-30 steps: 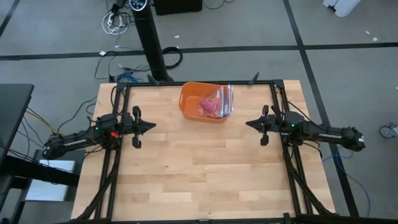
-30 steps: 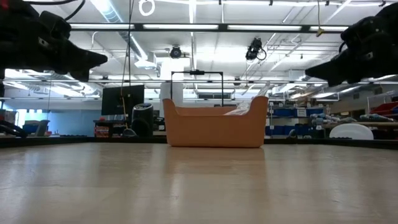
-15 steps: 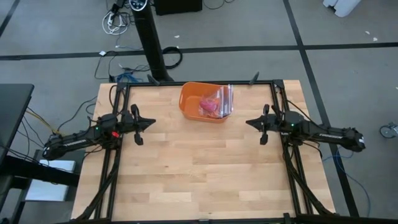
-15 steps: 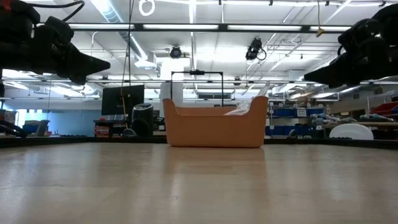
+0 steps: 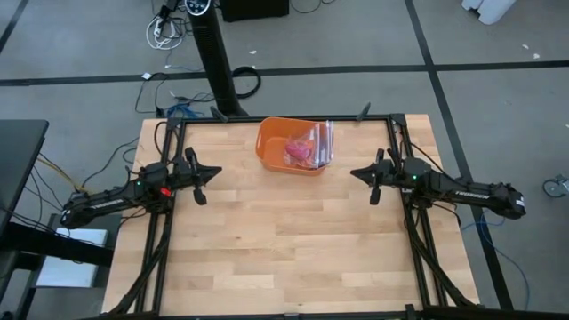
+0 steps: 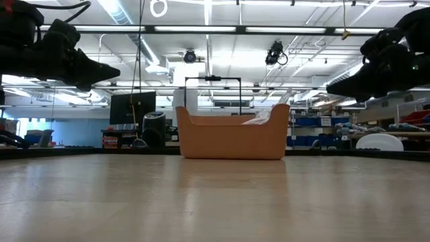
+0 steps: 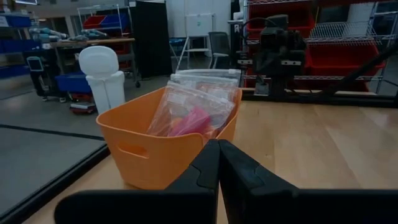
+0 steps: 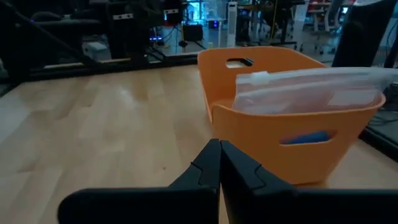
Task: Roll bandage
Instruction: Return to Home Position
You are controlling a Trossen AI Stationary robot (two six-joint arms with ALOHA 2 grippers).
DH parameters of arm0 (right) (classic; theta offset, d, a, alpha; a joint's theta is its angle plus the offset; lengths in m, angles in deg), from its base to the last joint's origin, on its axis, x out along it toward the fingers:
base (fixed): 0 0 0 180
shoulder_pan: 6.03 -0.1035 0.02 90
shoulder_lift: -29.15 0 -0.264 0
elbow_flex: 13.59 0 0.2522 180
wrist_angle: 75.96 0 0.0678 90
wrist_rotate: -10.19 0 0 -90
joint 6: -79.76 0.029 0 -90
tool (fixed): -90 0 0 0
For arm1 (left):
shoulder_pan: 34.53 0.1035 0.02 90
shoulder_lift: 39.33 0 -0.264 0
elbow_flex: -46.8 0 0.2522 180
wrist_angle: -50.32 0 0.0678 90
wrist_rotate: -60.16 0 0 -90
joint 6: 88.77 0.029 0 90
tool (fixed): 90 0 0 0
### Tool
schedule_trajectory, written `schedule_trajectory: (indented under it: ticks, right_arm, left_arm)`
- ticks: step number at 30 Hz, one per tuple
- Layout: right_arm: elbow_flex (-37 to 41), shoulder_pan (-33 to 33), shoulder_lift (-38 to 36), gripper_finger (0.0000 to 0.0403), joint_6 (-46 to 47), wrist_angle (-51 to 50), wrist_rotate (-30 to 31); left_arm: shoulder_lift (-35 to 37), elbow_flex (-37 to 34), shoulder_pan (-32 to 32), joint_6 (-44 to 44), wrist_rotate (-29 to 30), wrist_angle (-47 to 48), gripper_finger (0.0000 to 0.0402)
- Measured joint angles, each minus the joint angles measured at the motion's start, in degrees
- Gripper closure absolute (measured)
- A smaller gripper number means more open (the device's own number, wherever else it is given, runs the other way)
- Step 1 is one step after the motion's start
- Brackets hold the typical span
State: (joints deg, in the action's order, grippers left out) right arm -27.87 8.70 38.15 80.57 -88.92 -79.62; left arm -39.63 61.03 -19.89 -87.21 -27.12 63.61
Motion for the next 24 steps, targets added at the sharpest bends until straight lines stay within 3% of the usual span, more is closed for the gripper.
schedule_trajectory:
  ticks: [5, 10, 16, 24]
  right_arm:
    - [0.0, -1.7, -0.2, 0.0396, -3.4, 4.3, -1.5]
    - [0.0, -5.2, -4.0, 0.0400, -5.5, 4.2, -8.0]
    - [0.0, -7.8, -8.8, 0.0399, -8.6, 1.0, 1.3]
    - [0.0, -7.1, -7.8, 0.0394, -6.6, 0.5, 2.7]
  left_arm:
    - [0.0, 0.0, 0.0, 0.2, 0.1, -0.4, 0.0386]
    - [0.0, 0.0, 0.0, 2.3, 3.8, -1.1, 0.0385]
    - [0.0, 0.0, 0.0, 2.5, 0.9, -0.4, 0.0385]
    - [0.0, 0.0, 0.0, 2.9, -1.1, 0.0, 0.0385]
